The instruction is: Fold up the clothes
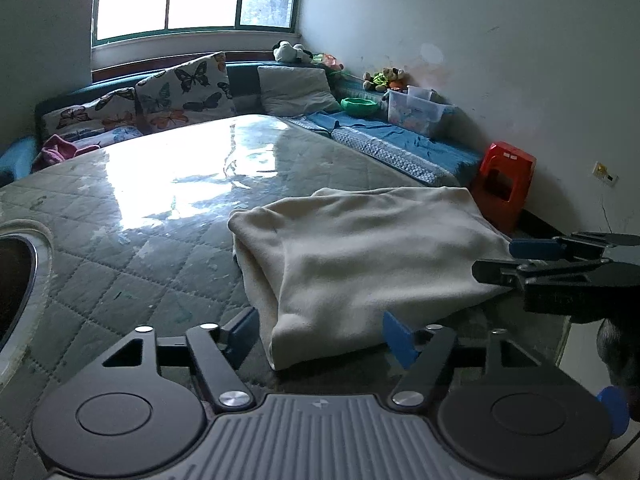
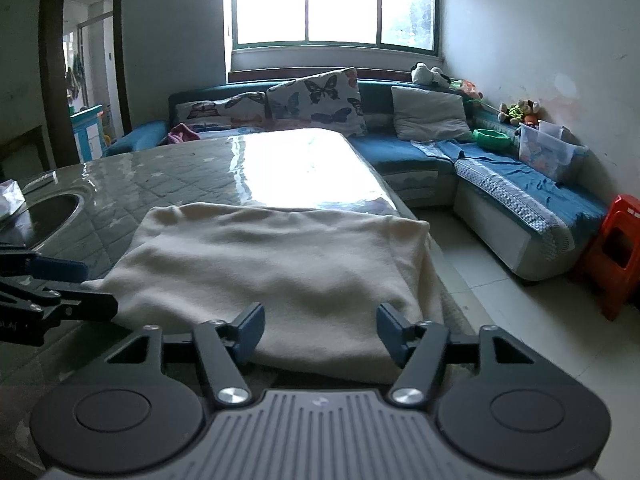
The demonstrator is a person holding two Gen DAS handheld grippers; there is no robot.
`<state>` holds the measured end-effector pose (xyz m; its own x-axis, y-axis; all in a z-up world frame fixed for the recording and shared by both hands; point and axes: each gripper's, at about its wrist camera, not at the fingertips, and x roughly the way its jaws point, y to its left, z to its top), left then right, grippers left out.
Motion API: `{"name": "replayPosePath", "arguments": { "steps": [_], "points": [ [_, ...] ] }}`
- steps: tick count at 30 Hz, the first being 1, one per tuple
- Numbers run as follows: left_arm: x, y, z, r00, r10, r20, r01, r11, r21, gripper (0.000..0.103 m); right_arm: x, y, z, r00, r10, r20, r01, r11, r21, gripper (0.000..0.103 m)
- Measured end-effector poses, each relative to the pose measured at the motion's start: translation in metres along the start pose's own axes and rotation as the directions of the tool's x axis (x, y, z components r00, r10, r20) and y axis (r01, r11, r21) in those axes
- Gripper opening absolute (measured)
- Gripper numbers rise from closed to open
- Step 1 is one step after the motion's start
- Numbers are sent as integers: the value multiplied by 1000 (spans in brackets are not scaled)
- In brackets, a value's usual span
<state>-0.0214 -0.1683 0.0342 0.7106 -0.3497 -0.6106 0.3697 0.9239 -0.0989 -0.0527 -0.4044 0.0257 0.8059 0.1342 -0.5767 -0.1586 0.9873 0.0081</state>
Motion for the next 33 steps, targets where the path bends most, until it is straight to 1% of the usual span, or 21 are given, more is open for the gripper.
{"name": "replayPosePath", "arguments": {
  "steps": [11, 17, 23, 29, 31, 33],
  "points": [
    [-9, 1, -6, 1000, 12, 5, -12, 1000, -7, 89, -8, 14, -9, 1000, 26, -4, -26, 1000, -6, 80],
    [-13, 2, -9, 1000, 17, 10, -16, 1000, -13, 94, -10, 22, -11, 1000, 30, -5, -30, 999, -13, 84],
    [-16, 11, -10, 999, 39, 8, -39, 999, -36, 97, -11, 33, -9, 999, 42, -7, -43, 998, -49, 84],
    [-19, 18, -11, 999, 48, 3, -48, 997, -58, 101, -11, 44, -9, 998, 55, -21, -57, 996, -72, 87],
    [-19, 20, -11, 999, 49, 1, -49, 997, -63, 103, -11, 48, -10, 998, 58, -28, -60, 995, -77, 88],
    [-20, 22, -10, 999, 50, -3, -50, 996, -68, 103, -10, 52, -11, 998, 59, -33, -62, 995, -84, 92]
  ]
}}
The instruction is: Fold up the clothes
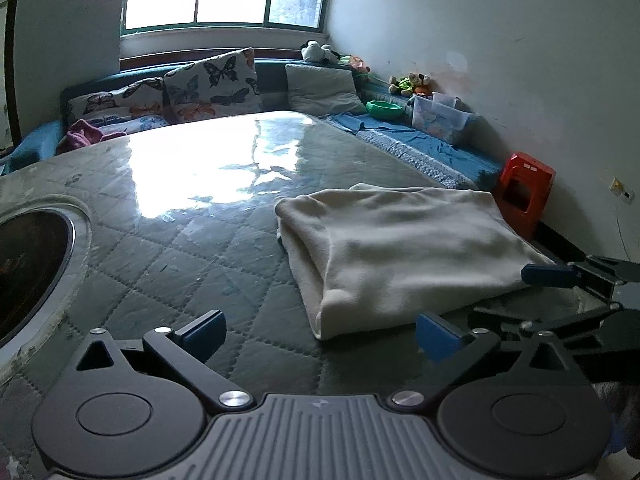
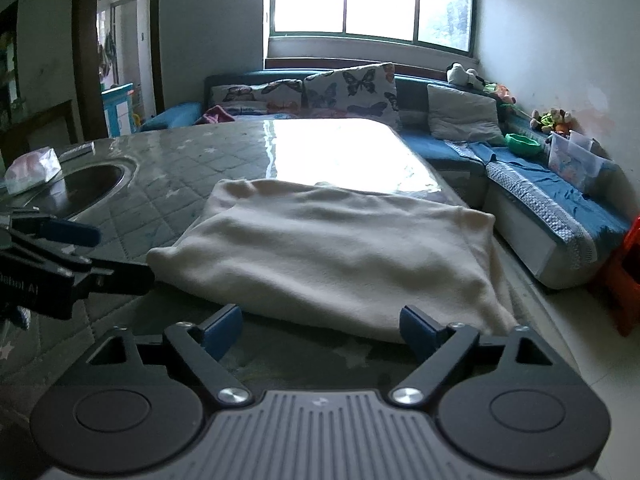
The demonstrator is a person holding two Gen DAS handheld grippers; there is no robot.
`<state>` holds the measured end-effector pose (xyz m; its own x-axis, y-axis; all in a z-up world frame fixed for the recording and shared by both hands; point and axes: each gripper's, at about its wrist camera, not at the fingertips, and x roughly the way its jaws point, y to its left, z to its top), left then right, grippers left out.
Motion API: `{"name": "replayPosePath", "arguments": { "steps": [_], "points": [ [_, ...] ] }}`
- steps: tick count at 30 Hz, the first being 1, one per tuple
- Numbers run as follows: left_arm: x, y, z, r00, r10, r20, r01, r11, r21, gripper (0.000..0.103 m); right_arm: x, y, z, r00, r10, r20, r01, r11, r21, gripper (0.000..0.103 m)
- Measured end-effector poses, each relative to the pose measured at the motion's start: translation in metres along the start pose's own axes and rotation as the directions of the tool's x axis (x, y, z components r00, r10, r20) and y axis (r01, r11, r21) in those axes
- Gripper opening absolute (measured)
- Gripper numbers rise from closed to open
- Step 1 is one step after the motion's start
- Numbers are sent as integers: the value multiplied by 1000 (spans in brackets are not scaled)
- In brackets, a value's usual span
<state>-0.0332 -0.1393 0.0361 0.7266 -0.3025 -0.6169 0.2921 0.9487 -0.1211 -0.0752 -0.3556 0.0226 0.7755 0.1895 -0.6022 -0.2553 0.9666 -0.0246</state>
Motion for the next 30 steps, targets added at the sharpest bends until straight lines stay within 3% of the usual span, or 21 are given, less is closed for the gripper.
{"name": "replayPosePath", "arguments": {
  "steps": [10, 30],
  "points": [
    [1, 8, 3, 1000, 5, -18, -5, 1000, -25, 103, 1, 9, 4, 1000, 3, 11, -2, 1000, -18, 103],
    [4, 10, 6, 999, 19, -31, -20, 1000, -18, 103, 5, 15, 8, 999, 9, 44, -8, 1000, -15, 103]
  ]
}}
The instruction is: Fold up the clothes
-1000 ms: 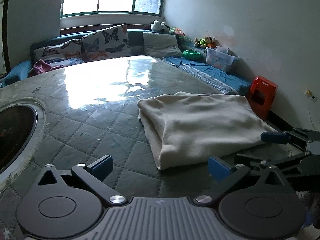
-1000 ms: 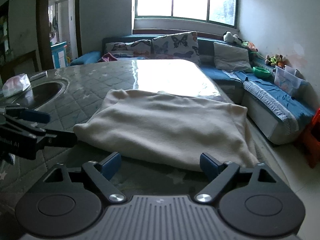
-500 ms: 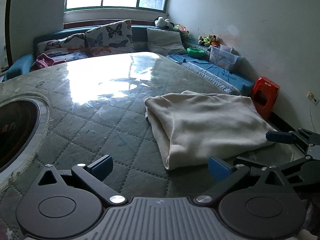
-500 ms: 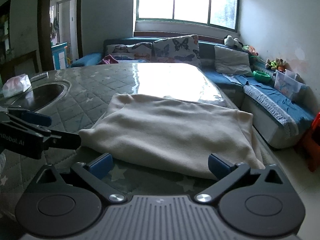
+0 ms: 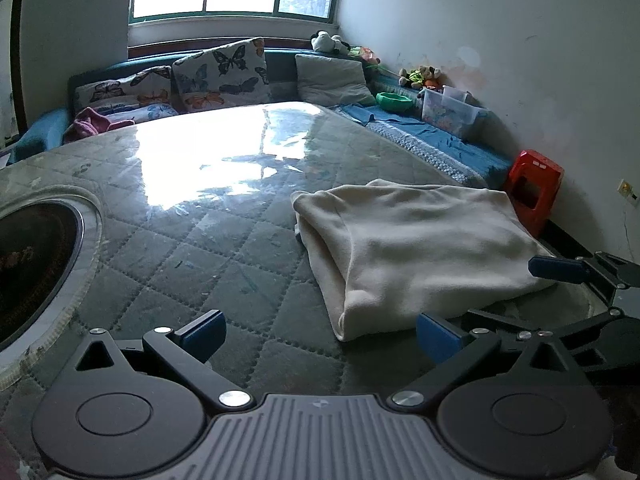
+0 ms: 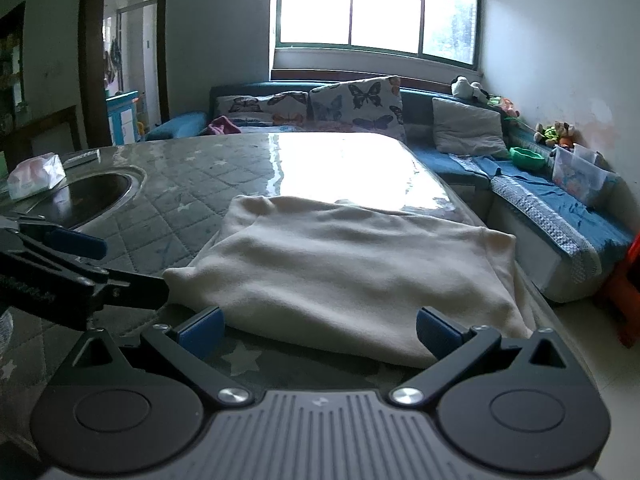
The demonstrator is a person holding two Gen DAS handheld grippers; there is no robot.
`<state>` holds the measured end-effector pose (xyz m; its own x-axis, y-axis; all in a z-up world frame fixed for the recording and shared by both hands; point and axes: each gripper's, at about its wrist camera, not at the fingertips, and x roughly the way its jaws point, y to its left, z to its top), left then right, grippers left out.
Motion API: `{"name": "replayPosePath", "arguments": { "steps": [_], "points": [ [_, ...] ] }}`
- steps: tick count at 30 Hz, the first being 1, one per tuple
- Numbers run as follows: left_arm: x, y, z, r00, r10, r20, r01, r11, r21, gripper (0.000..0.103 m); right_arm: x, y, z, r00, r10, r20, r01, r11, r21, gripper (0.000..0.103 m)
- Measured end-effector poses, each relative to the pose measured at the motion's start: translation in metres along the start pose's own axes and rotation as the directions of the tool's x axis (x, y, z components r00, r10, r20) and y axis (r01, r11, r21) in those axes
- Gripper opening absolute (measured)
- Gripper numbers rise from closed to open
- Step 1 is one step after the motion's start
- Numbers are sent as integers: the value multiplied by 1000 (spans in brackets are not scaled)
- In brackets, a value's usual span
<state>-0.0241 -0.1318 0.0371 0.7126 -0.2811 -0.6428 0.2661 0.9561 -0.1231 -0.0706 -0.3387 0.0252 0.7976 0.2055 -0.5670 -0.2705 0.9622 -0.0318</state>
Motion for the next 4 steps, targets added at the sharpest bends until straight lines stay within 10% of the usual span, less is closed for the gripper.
{"name": "replayPosePath", "arguments": {
  "steps": [4],
  "points": [
    [0, -1, 1, 1000, 4, 9, -4, 1000, 11, 103, 1, 2, 2, 1000, 3, 9, -3, 1000, -9, 103]
  ]
}}
